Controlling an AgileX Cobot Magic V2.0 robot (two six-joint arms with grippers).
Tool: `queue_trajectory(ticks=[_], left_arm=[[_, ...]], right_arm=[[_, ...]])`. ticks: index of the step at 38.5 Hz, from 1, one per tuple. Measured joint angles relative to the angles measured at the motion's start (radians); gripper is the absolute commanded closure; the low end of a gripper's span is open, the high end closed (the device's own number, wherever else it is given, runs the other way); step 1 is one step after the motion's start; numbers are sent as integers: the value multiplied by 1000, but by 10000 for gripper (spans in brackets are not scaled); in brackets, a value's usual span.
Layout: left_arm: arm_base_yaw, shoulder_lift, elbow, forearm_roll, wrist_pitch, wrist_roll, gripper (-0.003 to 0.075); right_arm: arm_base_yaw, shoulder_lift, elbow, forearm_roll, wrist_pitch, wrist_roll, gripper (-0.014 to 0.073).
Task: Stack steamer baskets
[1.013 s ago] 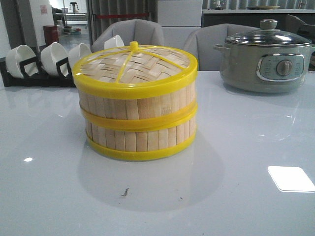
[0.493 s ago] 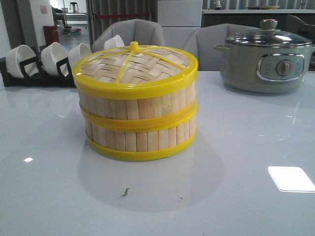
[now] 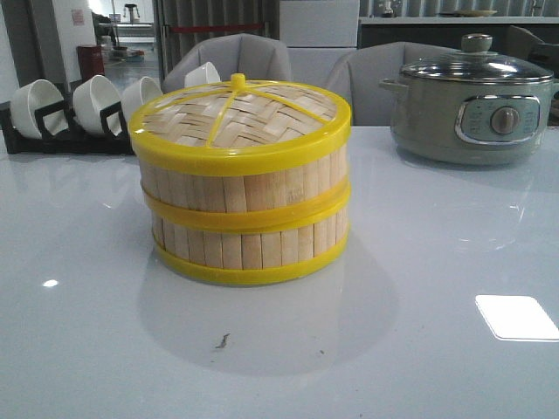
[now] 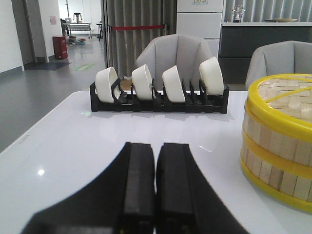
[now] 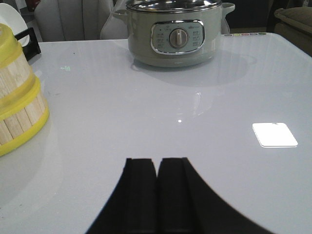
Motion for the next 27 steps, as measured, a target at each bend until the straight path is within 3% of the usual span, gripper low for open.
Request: queue_trajectory(ticks=[8,17,27], left_arm=[[0,0,0,0,0,0,627],[0,0,0,0,0,0,627],[0,0,0,0,0,0,627]], right_arm=[[0,0,0,19,-7,-11,542],[0,0,0,108,-17,-135,542],[0,0,0,114,-16,-142,542]])
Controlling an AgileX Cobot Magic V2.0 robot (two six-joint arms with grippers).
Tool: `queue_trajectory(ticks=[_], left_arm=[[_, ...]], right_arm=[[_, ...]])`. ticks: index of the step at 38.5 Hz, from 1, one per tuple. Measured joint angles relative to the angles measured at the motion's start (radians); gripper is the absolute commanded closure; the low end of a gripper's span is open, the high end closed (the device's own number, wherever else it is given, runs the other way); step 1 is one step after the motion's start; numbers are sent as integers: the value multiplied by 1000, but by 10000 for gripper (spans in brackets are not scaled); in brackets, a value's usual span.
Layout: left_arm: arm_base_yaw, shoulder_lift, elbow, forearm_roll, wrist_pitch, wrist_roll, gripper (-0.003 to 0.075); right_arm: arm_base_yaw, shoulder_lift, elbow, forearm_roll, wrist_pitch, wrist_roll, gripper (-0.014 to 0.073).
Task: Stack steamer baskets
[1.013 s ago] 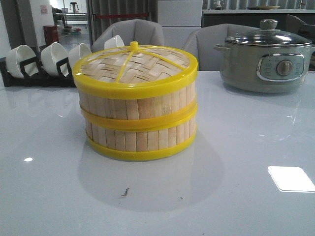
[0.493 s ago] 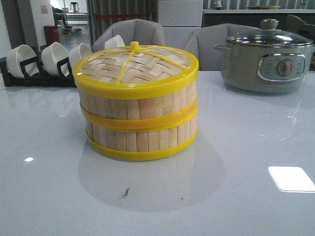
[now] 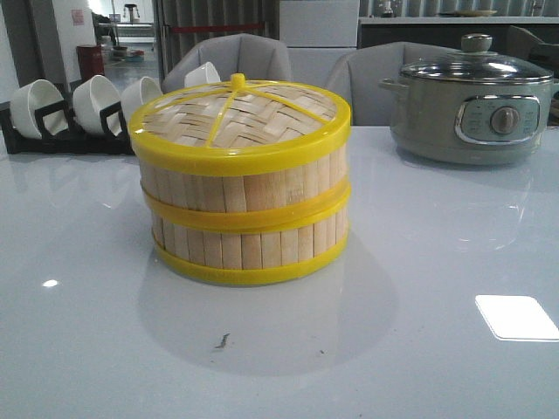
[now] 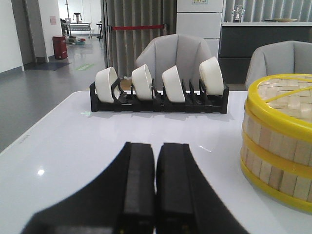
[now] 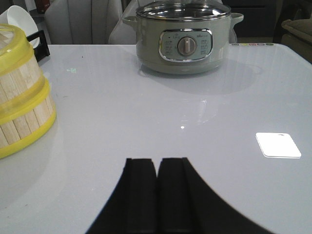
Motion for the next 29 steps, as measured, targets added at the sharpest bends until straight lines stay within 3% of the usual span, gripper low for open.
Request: queue_trajectory(ticks=[29], left_arm=[[0,0,0,0,0,0,627]], right_arm=[[0,0,0,0,25,0,542]])
